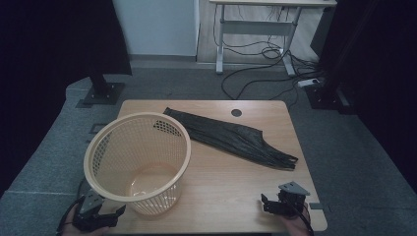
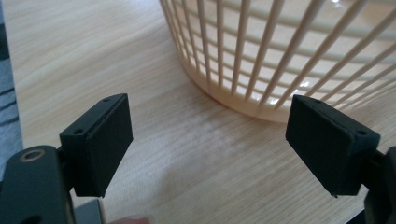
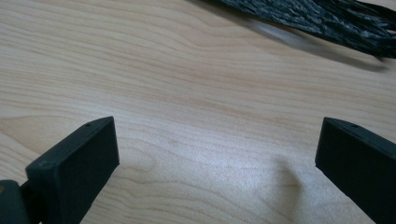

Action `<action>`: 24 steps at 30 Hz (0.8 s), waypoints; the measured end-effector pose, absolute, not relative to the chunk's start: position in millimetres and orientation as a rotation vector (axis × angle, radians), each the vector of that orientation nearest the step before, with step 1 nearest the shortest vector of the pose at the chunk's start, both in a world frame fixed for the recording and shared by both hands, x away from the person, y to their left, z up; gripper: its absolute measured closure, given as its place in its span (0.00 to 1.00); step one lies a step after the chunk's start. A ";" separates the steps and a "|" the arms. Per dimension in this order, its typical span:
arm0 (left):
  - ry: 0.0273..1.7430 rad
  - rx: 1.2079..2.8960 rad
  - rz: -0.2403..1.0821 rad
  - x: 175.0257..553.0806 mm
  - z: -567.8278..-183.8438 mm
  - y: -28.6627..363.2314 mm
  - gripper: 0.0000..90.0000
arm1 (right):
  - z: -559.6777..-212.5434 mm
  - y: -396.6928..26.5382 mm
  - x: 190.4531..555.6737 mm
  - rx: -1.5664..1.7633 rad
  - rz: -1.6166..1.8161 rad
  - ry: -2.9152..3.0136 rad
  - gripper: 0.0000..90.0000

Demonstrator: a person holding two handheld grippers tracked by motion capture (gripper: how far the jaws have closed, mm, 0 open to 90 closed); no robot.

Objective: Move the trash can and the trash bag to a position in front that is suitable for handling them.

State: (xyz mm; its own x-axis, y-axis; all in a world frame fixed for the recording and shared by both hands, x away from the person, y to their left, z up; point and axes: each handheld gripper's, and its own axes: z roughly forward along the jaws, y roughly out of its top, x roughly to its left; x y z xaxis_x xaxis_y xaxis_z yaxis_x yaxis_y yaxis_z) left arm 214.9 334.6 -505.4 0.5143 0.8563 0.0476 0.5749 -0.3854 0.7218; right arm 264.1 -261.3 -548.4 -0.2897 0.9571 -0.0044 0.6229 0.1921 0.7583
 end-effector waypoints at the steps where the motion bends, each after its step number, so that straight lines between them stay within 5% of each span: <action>1: 1.151 2.103 0.553 215.9 -505.0 335.3 0.16 | -549.0 -261.1 263.4 1.471 0.904 1.983 0.00; 12: 1.047 2.074 0.493 222.4 -500.5 339.1 0.16 | -552.1 -267.7 252.5 1.437 0.851 1.946 0.02; 24: 0.753 2.171 0.391 236.0 -488.3 296.5 0.15 | -554.8 -275.5 241.7 1.434 0.840 1.934 0.06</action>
